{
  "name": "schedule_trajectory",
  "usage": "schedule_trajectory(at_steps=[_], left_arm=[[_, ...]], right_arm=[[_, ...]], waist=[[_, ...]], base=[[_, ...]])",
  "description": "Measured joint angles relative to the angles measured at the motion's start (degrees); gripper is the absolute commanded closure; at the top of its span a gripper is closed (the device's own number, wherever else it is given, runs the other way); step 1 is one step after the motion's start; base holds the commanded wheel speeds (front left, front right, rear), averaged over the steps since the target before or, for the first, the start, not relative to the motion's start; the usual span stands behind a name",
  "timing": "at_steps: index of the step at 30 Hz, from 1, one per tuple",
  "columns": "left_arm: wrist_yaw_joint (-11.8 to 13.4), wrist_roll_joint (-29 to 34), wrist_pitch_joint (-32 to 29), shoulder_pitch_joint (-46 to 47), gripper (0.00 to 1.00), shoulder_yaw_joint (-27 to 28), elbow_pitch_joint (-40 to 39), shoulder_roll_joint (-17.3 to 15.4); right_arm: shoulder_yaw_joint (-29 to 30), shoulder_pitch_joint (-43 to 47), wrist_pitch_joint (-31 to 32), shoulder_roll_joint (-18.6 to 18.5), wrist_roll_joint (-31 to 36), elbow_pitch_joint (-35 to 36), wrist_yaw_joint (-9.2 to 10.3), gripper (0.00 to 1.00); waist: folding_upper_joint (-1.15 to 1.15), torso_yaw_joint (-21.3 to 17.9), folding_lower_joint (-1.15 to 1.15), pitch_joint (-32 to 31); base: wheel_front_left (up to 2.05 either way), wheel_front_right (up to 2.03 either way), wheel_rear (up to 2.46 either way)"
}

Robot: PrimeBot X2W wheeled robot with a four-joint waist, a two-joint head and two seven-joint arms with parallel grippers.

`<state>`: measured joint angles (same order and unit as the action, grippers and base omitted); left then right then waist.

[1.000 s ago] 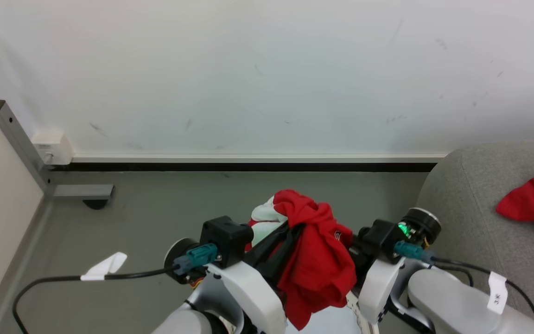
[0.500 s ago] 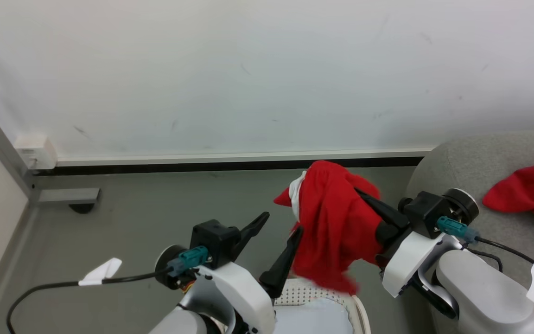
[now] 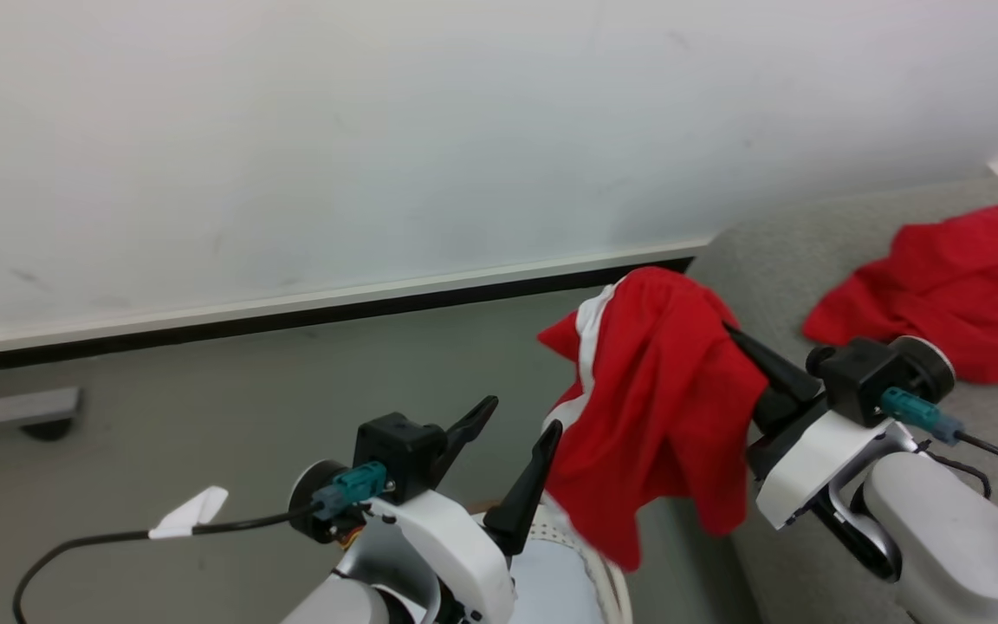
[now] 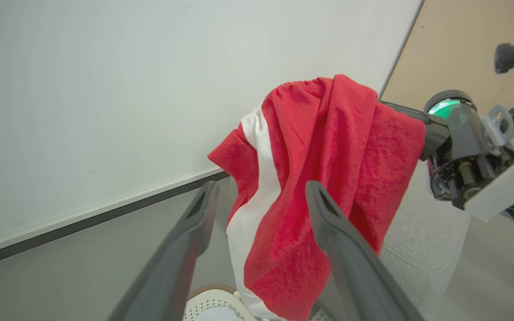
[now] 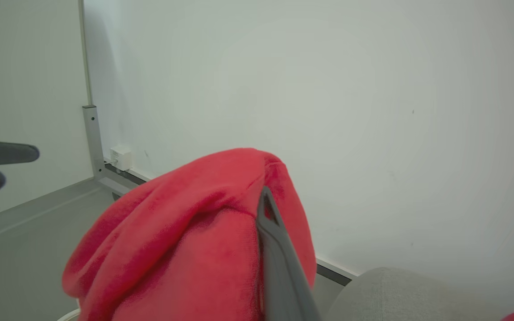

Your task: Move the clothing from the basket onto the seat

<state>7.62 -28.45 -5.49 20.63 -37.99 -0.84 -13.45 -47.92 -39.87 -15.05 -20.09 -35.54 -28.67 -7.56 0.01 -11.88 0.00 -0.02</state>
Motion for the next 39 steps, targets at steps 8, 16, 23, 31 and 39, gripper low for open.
schedule_trajectory(at_steps=[8, 16, 23, 31, 39], left_arm=[[-0.14, 0.01, 0.23, 0.69, 0.00, -0.66, 0.20, 0.19], [-0.55, 0.03, -0.01, 1.82, 0.00, -1.53, 0.07, 0.64], [-0.78, 0.69, -1.09, 3.86, 0.00, -1.90, -1.32, 0.13], [-2.18, 3.35, -4.99, 10.18, 0.00, -2.87, -3.94, -1.54], [-5.05, 6.87, -9.57, 21.20, 0.00, -4.07, -6.92, -1.52]], right_arm=[[6.11, 0.74, -0.01, -2.29, 0.77, 0.99, 0.00, 1.00], [12.39, 3.11, -0.09, -4.46, 2.32, 2.36, 0.00, 1.00], [19.33, 4.64, -0.10, -4.00, 3.28, 3.63, 0.00, 1.00], [35.24, -0.38, -0.10, -3.02, 6.50, 2.48, 0.00, 1.00], [51.85, -14.68, -0.11, -5.42, 15.68, -3.30, 0.01, 1.00]], waist=[[0.00, -7.74, 0.00, 1.21], [0.00, -14.65, 0.00, 2.90], [0.00, -16.64, 0.00, 6.54], [0.00, -15.45, 0.00, 14.26], [-0.01, -12.04, 0.01, 25.36]], base=[[0.00, 0.00, 0.00], [0.00, 0.00, 0.00], [0.00, 0.00, 0.00], [0.00, 0.00, 0.00], [0.00, 0.00, 0.00]])
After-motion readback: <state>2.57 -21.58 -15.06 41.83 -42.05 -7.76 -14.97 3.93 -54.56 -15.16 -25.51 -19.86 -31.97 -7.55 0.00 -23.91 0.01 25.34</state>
